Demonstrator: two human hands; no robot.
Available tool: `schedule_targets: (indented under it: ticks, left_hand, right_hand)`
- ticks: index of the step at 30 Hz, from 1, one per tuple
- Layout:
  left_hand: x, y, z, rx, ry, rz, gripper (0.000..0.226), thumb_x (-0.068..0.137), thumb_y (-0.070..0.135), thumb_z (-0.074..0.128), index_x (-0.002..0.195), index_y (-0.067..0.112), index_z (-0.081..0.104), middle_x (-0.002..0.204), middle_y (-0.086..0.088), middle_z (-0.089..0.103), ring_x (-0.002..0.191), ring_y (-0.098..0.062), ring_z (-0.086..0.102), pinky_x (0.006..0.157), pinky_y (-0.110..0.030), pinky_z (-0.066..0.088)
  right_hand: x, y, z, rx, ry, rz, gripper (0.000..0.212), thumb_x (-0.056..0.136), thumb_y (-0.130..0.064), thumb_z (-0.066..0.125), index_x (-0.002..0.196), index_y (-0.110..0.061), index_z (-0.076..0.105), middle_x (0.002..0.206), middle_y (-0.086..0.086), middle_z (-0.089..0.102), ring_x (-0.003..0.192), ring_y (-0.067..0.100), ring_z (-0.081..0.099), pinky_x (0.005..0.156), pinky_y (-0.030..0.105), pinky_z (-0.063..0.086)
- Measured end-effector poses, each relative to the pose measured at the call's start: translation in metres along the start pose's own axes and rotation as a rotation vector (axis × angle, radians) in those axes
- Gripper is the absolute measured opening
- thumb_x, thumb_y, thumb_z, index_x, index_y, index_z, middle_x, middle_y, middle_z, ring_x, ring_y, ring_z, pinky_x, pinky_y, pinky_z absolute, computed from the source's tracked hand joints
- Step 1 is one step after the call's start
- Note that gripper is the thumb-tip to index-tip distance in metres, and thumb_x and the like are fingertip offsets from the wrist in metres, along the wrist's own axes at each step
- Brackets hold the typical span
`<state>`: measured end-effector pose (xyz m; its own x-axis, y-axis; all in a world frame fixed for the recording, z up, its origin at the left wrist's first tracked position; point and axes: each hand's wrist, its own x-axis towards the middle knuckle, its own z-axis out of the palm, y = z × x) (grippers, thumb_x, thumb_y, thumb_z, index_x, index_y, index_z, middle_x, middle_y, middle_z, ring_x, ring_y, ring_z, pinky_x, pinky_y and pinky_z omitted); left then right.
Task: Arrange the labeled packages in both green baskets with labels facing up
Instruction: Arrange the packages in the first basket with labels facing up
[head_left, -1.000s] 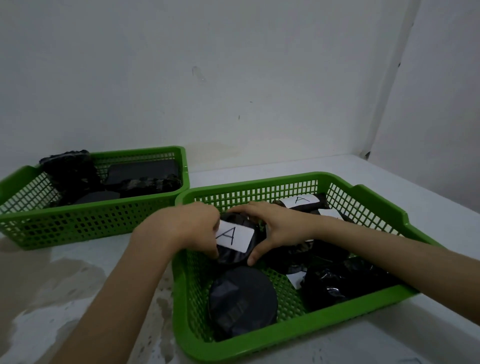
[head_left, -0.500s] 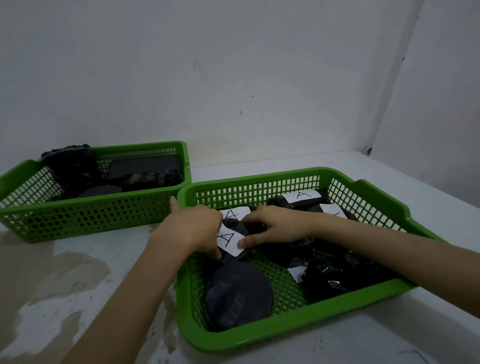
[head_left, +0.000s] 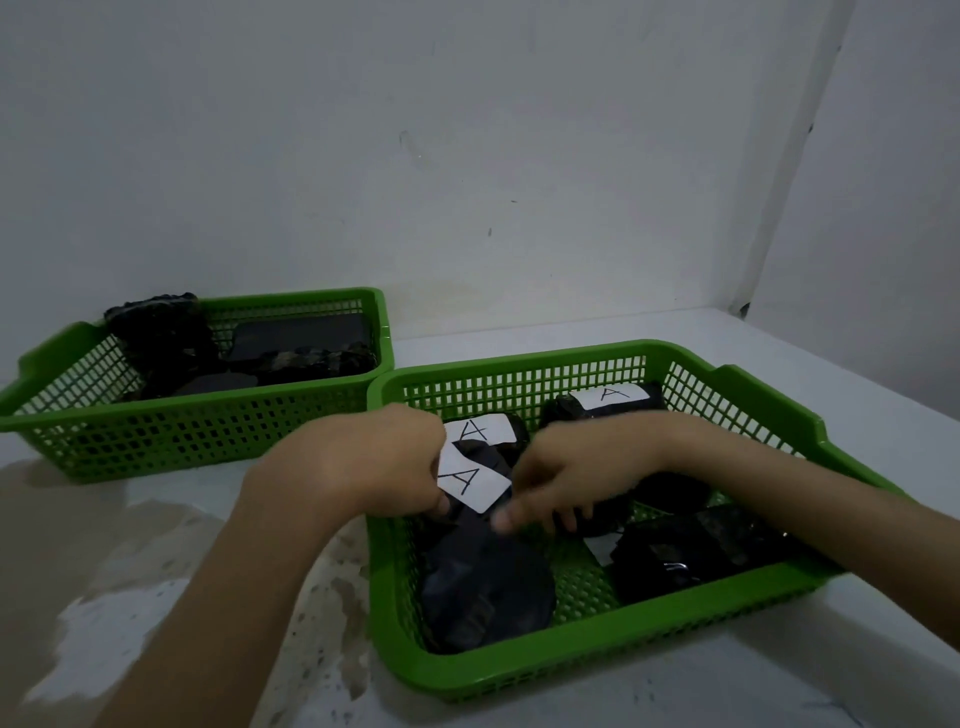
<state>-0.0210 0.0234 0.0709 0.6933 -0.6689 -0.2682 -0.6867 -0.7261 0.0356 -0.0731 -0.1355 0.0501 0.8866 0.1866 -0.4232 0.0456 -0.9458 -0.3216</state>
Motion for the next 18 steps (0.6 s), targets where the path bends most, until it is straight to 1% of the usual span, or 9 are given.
schedule_targets:
  ticks: [2,5,8,10,11,12,14,16,18]
  left_hand:
    - [0.001,0.001,0.003,0.031,-0.027,-0.016,0.022,0.090,0.032,0.055,0.079,0.012,0.058,0.069,0.004,0.045,0.082,-0.020,0.052,0.071,-0.027,0.042]
    - [0.004,0.003,0.002,0.051,-0.017,-0.030,0.034,0.091,0.028,0.053,0.061,0.020,0.038,0.067,0.006,0.041,0.080,-0.019,0.051,0.070,-0.028,0.042]
    - [0.005,0.003,-0.001,0.057,-0.054,-0.027,0.035,0.089,0.034,0.056,0.061,0.020,0.039,0.066,0.005,0.041,0.067,-0.014,0.047,0.059,-0.024,0.039]
    - [0.003,0.002,-0.003,0.065,-0.090,-0.013,0.032,0.086,0.042,0.058,0.068,0.018,0.048,0.068,0.005,0.046,0.070,-0.014,0.049,0.057,-0.023,0.037]
    - [0.001,0.002,-0.005,0.059,-0.104,-0.003,0.031,0.085,0.045,0.058,0.077,0.015,0.057,0.073,0.004,0.051,0.076,-0.016,0.053,0.059,-0.023,0.039]
    - [-0.001,0.000,-0.006,0.043,-0.114,0.010,0.035,0.085,0.046,0.058,0.092,0.012,0.063,0.083,0.002,0.059,0.084,-0.017,0.056,0.064,-0.024,0.044]
    - [-0.006,-0.002,-0.010,-0.016,-0.116,0.052,0.039,0.085,0.045,0.057,0.112,0.018,0.062,0.104,0.005,0.063,0.100,-0.015,0.059,0.083,-0.028,0.049]
    - [-0.012,-0.003,-0.012,-0.064,-0.132,0.108,0.036,0.085,0.044,0.057,0.115,0.024,0.059,0.110,0.009,0.061,0.107,-0.011,0.058,0.095,-0.030,0.048]
    - [-0.012,-0.002,-0.011,-0.080,-0.162,0.140,0.032,0.088,0.043,0.054,0.114,0.026,0.060,0.116,0.009,0.063,0.110,-0.011,0.058,0.098,-0.033,0.047]
  right_hand:
    - [-0.001,-0.011,0.014,-0.084,-0.091,0.012,0.050,0.087,-0.048,0.051,0.104,-0.002,0.060,0.075,0.002,0.059,0.070,0.016,0.055,0.058,0.019,0.042]
    - [-0.005,-0.017,0.030,-0.001,-0.033,0.036,0.048,0.087,-0.040,0.057,0.121,-0.007,0.048,0.098,0.004,0.060,0.086,0.018,0.054,0.068,0.023,0.043]
    - [-0.014,-0.018,0.036,0.165,0.062,0.070,0.048,0.085,-0.038,0.061,0.118,-0.011,0.041,0.081,-0.007,0.047,0.075,0.010,0.046,0.061,0.021,0.038]
    - [-0.019,-0.016,0.037,0.305,0.119,0.094,0.044,0.082,-0.035,0.065,0.115,-0.016,0.042,0.089,-0.006,0.051,0.077,0.011,0.047,0.062,0.022,0.039]
    - [-0.022,-0.014,0.035,0.378,0.154,0.100,0.044,0.080,-0.033,0.068,0.114,-0.020,0.042,0.091,-0.007,0.052,0.076,0.009,0.049,0.061,0.021,0.040]
    - [-0.025,-0.013,0.032,0.427,0.185,0.099,0.046,0.078,-0.030,0.070,0.114,-0.023,0.042,0.091,-0.011,0.051,0.074,0.005,0.049,0.058,0.017,0.040]
    - [-0.033,-0.009,0.022,0.427,0.241,0.098,0.055,0.075,-0.028,0.073,0.121,-0.025,0.042,0.090,-0.019,0.047,0.076,0.000,0.050,0.060,0.011,0.041]
    - [-0.040,-0.007,0.014,0.375,0.308,0.087,0.055,0.073,-0.026,0.075,0.121,-0.023,0.049,0.091,-0.020,0.049,0.084,0.004,0.056,0.068,0.015,0.047]
    - [-0.045,-0.006,0.013,0.240,0.374,0.059,0.053,0.072,-0.023,0.076,0.119,-0.023,0.052,0.096,-0.015,0.049,0.095,0.011,0.055,0.078,0.022,0.049]
